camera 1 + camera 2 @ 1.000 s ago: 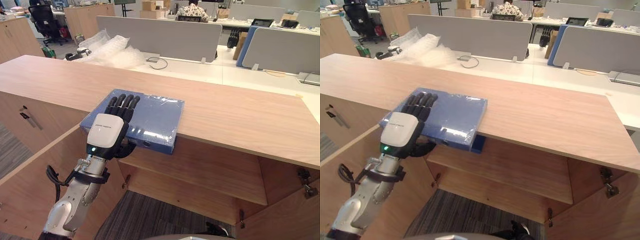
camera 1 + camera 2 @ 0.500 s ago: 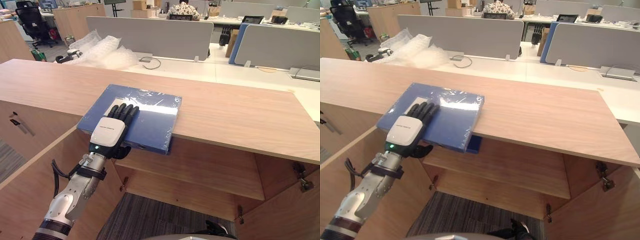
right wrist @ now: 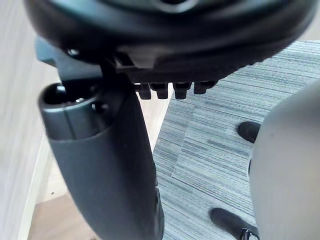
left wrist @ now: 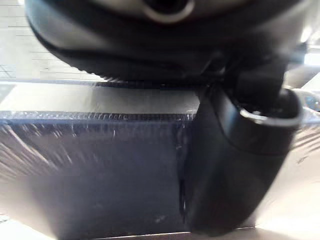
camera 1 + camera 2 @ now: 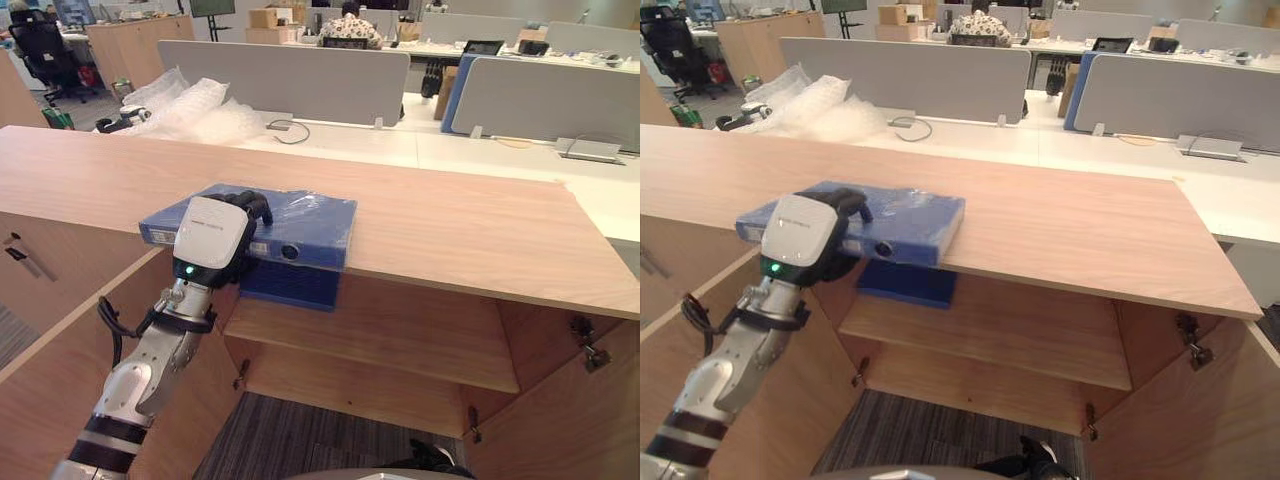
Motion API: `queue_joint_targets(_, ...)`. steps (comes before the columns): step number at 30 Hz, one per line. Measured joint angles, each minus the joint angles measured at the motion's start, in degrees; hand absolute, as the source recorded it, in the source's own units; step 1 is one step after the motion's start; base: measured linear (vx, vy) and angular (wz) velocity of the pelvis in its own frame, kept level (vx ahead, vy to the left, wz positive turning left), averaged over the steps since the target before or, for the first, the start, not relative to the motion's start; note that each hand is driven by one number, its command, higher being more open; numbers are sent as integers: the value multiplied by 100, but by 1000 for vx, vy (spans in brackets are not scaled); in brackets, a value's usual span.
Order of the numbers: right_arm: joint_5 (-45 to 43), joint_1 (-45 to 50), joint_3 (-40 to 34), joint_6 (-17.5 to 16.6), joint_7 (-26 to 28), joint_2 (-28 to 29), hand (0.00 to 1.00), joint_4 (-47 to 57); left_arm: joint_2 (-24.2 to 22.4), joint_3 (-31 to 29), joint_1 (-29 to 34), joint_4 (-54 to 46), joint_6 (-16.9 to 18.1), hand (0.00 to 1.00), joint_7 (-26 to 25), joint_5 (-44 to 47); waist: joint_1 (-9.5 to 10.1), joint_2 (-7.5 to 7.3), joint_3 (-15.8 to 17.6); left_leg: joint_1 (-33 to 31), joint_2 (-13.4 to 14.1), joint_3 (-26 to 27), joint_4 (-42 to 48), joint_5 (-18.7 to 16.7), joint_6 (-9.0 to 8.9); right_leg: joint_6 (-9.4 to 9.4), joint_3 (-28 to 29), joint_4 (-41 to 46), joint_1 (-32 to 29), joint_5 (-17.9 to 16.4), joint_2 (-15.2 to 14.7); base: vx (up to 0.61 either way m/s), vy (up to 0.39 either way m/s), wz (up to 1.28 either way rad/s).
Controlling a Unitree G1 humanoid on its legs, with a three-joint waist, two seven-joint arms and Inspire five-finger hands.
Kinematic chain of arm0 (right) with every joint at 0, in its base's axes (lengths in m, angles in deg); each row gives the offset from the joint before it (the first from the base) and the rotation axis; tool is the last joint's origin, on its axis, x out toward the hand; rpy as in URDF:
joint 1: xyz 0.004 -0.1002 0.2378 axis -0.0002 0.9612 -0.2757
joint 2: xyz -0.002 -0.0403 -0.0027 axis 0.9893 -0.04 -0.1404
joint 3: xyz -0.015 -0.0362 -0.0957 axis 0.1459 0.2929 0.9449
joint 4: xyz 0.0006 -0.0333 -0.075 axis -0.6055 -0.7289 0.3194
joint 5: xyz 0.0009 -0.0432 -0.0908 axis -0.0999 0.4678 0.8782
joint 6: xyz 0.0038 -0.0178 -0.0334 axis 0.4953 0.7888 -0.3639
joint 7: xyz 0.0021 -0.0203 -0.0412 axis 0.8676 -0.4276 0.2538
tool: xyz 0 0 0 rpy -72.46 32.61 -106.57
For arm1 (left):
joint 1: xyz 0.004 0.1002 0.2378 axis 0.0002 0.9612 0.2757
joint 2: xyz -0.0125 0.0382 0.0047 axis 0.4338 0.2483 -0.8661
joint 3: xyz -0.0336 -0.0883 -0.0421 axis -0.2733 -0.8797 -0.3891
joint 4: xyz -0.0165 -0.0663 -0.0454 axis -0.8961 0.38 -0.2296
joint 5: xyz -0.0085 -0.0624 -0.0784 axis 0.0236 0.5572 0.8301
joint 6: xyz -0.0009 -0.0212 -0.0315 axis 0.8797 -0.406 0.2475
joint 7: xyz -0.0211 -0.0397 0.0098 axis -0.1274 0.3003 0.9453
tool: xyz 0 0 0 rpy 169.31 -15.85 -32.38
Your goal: Walk over to the cabinet, pick up the folder, carry it to the office cabinet, place the folder inside the office cabinet, then close the office cabinet door
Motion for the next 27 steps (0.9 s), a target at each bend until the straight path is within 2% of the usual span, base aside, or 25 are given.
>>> queue_joint_targets(5,-5,-19,-5,1,-5,-40,100,0,-152,-65,34,-319,-39,0,24,-97,-2,22,34,-2,-6,35,-35,13,2,7,24,-54,-9,34,-3,-1,2,-3)
queue_joint_targets(9,-131,-22,2,-1,-20,-11,100,1,-1222,-558,674,-1212,-25,0,197,227,15,43,46,-99,-4,70,13,6,-8,7,109,-34,-104,33,-6,32,8,-6)
queue_joint_targets(10,-414,21,-5,1,-30,-12,100,82,-1720,-749,939,-1603,41,0,188,733,23,38,53,-111,3,81,46,-14,-32,7,146,-26,-119,33,-2,28,3,-11)
queue_joint_targets(12,-733,235,-30,3,-96,37,100,491,-2236,-991,1179,-1986,103,0,187,1407,22,40,54,-104,26,96,107,-76,-53,1,207,-6,-129,27,14,19,3,-17)
queue_joint_targets(14,-1168,815,-169,-7,-253,181,100,1802,-2863,-1475,1602,-2553,93,0,106,2576,-50,51,111,-77,99,219,180,-163,-55,-27,359,52,-168,10,71,4,-2,-35)
queue_joint_targets(16,-1387,1222,-219,-13,-346,338,100,2731,-3107,-1741,1808,-2761,87,0,-31,3197,-83,48,147,-72,156,320,244,-226,-77,-63,476,141,-235,-15,122,-25,-10,-36)
queue_joint_targets(17,-1523,1649,-221,-14,-484,512,100,3728,-3250,-1876,1987,-2972,90,0,-165,3884,-106,23,161,-77,205,405,298,-284,-87,-84,567,179,-306,-32,162,-32,-15,-29)
queue_joint_targets(21,-1674,2324,-179,-19,-885,736,100,5880,-3480,-1898,2364,-3381,147,0,-369,5263,-154,-37,171,-91,275,603,440,-405,-119,-85,772,230,-392,-33,226,-12,-2,-27)
queue_joint_targets(24,-1643,2528,-230,-24,-1201,802,100,7208,-3595,-1924,2401,-3552,275,0,-369,5816,-207,-69,130,-99,315,764,469,-441,-135,-85,941,272,-501,-33,264,25,18,-33)
queue_joint_targets(27,-986,2584,-349,-31,-1612,832,100,8662,-3680,-2042,2436,-3734,544,0,-313,6612,-286,-56,132,-77,329,938,473,-445,-136,-83,1158,323,-614,-30,285,36,24,-38)
